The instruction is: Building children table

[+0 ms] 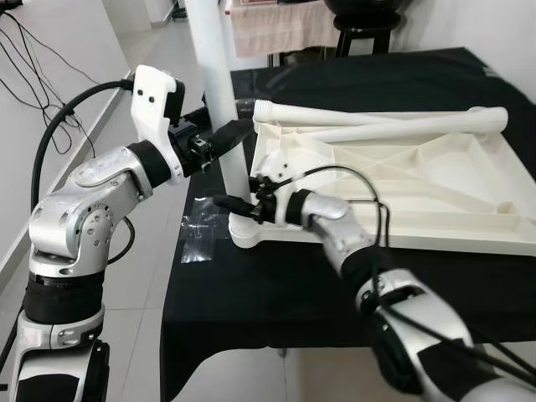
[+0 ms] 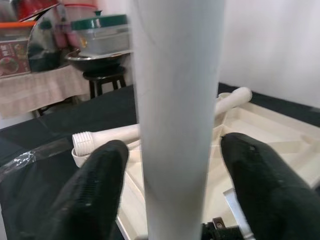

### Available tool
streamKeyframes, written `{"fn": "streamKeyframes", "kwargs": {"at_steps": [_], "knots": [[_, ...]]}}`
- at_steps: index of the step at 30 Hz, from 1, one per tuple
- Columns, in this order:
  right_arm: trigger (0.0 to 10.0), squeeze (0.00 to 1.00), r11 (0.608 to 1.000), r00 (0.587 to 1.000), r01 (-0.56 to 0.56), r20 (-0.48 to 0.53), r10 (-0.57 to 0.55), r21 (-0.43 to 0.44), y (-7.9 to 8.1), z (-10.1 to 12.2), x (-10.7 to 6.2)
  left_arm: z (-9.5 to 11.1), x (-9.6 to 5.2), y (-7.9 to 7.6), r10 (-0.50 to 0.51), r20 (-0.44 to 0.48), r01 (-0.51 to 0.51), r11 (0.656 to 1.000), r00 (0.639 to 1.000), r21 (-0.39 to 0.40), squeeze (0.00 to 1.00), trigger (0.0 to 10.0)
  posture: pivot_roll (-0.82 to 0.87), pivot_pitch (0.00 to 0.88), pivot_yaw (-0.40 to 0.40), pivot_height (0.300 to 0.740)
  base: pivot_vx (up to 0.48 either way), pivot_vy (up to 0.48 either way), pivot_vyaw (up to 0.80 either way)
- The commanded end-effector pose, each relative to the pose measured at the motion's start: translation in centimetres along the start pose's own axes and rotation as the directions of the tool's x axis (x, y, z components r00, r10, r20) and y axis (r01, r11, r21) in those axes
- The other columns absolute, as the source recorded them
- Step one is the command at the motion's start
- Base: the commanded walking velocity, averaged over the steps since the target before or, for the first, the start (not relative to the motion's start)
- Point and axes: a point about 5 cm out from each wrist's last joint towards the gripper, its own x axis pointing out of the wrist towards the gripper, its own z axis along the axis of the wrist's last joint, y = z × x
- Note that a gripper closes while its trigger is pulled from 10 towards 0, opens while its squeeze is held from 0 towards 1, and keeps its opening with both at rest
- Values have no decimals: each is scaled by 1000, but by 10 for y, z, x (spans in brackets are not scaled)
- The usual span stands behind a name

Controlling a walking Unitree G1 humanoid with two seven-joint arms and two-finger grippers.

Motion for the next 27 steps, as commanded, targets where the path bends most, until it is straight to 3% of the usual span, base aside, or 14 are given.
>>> {"fn": "streamKeyframes", "kwargs": {"at_steps": [1,2,4,11,16,17,19,20,21,22,27], "knots": [[0,0,994,988,96,-127,-87,60,42,-29,-12,-5,-6,9,36,-31,-37,999,999,-20,0,10000,15,108,48,740,0,0,0],[0,0,994,988,96,-127,-87,60,42,-29,-12,-5,-6,9,36,-31,-37,999,999,-20,0,10000,15,108,48,740,0,0,0],[0,0,994,993,57,-104,-47,91,60,-25,-8,-9,-2,7,25,-53,-26,1000,998,-9,0,10000,10,86,51,740,0,0,0],[0,0,1000,998,4,-65,-2,29,56,-18,11,-6,4,2,0,-46,0,1000,999,10,0,10000,8,71,42,740,0,0,0],[0,0,998,997,51,-67,-50,20,58,-12,10,-9,0,4,10,-55,-10,1000,998,7,0,10000,10,65,45,740,0,0,0],[0,0,998,995,65,-74,-63,18,60,-10,7,-10,-1,4,5,-57,-5,1000,998,5,0,78,12,67,45,740,0,0,0],[0,0,997,994,74,-80,-73,17,62,-9,5,-10,-1,4,1,-58,-1,1000,998,3,0,78,12,67,45,740,0,0,0],[4353,0,997,994,73,-85,-71,17,64,-7,3,-9,-2,3,-6,-56,6,1000,998,3,0,0,12,67,45,740,0,0,0],[4353,0,997,994,73,-85,-71,17,64,-7,3,-9,-2,3,-6,-56,6,1000,998,3,0,0,12,67,45,740,0,0,0],[10000,0,998,995,61,-85,-59,19,65,-6,3,-9,-2,3,-11,-55,11,1000,998,5,0,0,11,67,46,740,0,0,0],[10000,0,999,999,-37,-12,37,27,60,2,8,-9,0,2,-22,-55,22,1000,998,10,0,0,9,67,48,740,0,0,0]]}}
